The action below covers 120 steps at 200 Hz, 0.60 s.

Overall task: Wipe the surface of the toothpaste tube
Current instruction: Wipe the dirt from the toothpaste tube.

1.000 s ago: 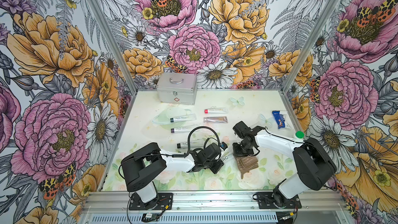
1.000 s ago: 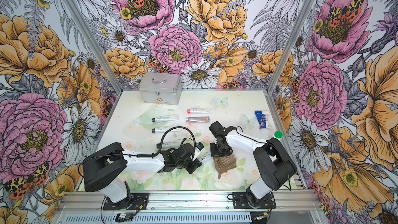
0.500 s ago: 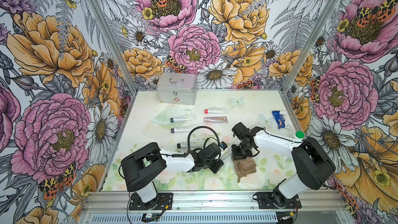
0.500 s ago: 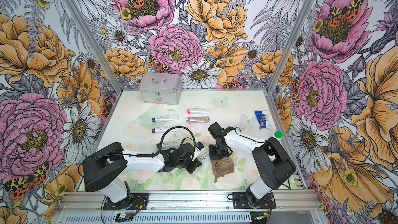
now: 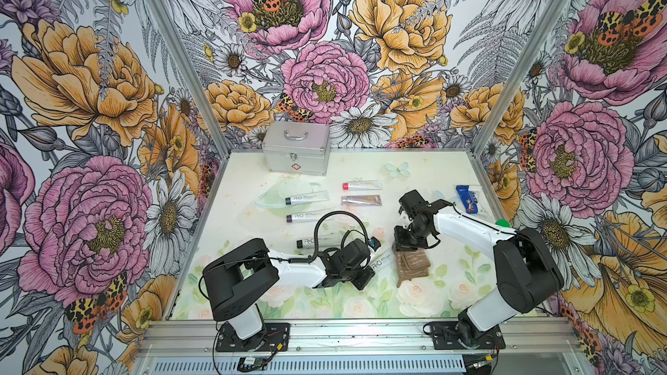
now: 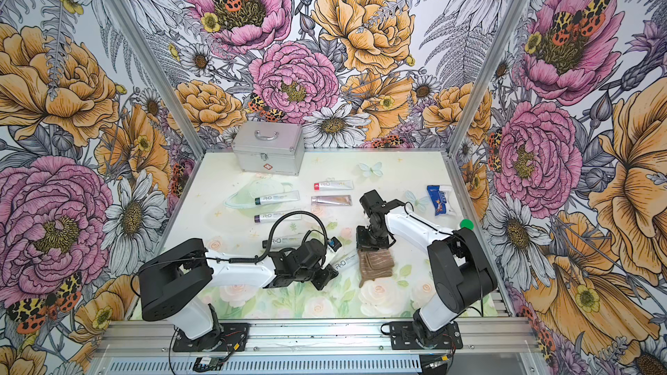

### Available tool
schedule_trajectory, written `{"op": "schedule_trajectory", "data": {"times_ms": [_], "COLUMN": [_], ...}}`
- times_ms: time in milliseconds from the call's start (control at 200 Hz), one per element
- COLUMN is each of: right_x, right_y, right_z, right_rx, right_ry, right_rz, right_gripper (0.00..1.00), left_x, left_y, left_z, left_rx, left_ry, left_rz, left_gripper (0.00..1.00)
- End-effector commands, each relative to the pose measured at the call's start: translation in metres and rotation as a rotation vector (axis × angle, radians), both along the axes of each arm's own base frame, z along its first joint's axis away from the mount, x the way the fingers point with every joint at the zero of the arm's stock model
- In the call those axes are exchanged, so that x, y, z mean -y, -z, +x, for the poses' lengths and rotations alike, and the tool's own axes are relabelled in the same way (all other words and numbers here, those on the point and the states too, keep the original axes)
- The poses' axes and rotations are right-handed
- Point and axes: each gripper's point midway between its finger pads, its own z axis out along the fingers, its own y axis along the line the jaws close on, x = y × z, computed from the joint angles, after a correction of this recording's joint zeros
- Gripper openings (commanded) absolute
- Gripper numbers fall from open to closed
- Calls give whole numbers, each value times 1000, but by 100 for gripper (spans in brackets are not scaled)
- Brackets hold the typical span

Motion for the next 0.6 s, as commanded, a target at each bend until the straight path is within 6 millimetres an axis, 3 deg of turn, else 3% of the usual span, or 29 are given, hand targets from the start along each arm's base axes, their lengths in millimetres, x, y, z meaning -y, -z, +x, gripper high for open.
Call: {"op": "schedule_trajectory", "data": {"times_ms": [0, 250, 595], "right_x": [-15, -17, -47], "right_y": [-1, 19, 27], "right_z": [6, -1, -44], "right_rx": [3, -31, -75], "right_ry": [-36, -65, -100], "right_rz": [25, -16, 50], "right_gripper": [0, 0, 0], "left_x": [4, 6, 5], "left_y": [-8, -8, -9], "left_z": [5, 5, 6], "left_rx": [24, 23, 31], "left_ry": [2, 5, 1], "left_rz": [-17, -15, -13], "left_gripper": [26, 26, 26]}}
